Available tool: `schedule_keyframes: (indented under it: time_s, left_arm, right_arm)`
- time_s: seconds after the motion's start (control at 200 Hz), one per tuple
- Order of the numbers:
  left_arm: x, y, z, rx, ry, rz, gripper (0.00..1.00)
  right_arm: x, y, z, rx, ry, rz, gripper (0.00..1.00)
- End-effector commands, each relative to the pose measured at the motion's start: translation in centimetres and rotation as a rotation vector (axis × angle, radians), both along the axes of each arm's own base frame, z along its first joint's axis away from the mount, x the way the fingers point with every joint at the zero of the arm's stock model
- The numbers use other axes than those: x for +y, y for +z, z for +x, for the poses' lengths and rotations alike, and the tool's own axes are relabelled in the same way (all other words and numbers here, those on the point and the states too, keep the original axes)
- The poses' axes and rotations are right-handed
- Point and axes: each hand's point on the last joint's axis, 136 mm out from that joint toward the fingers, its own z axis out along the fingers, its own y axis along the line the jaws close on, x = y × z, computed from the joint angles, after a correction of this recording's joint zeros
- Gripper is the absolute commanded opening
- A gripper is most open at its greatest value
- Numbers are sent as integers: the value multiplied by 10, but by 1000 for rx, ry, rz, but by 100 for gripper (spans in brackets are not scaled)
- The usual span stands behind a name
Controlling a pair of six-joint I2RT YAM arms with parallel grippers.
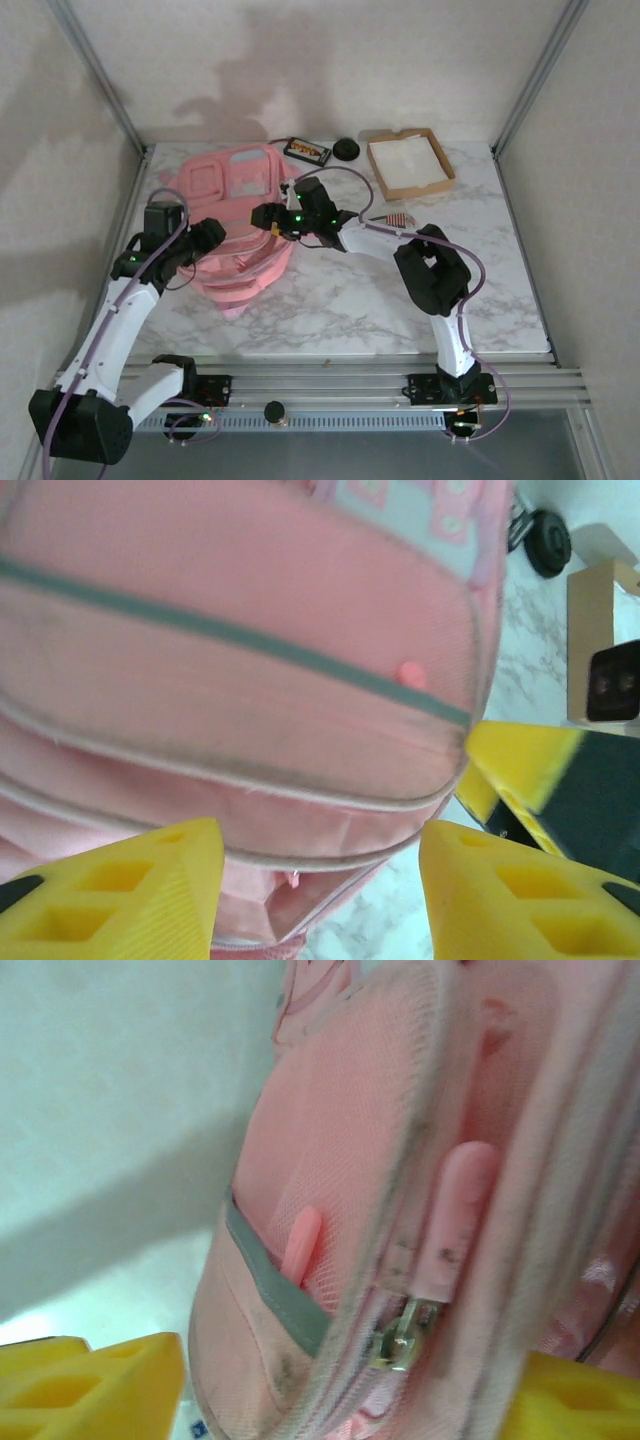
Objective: Pack books, pencil case, and school supplies into a backpack
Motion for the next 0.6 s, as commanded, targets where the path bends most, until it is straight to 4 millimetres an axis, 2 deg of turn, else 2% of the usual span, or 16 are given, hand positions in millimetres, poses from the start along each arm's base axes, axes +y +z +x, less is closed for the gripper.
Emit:
schedule_keyframes:
  time_s: [0.0, 0.07, 0.135, 0.26, 0.3, 0.335, 0.381, 0.416, 0.476, 0.561, 0.596]
  left_arm:
    - [15, -10, -2, 24, -68, 250, 55]
    - [17, -20, -1, 14, -49, 248, 57]
    - [5, -24, -2, -39, -79, 190, 58]
    - [2, -29, -14, -107, -63, 135, 65]
    - [3, -27, -15, -136, -58, 136, 67]
    - [5, -27, -16, -151, -50, 141, 73]
    - [11, -31, -17, -137, -11, 150, 82]
    - [11, -32, -14, -127, 6, 138, 82]
    - [0, -35, -9, -113, -37, 98, 78]
    - [25, -47, -13, -54, 150, 102, 77]
    - [24, -46, -14, -64, 196, 32, 80]
  right_arm:
    - [0, 87, 12, -159, 32, 215, 58]
    - [1, 98, 13, -175, 46, 241, 48]
    - [3, 106, 13, -193, 59, 253, 42]
    - [5, 110, 13, -177, 70, 264, 34]
    - [6, 111, 15, -181, 68, 263, 28]
    - [8, 113, 17, -190, 70, 260, 21]
    - [10, 116, 20, -193, 70, 261, 17]
    - [11, 122, 22, -203, 69, 272, 14]
    - [15, 123, 27, -202, 56, 264, 10]
    - [13, 119, 37, -215, 20, 220, 6]
    - [11, 117, 40, -225, -1, 196, 4]
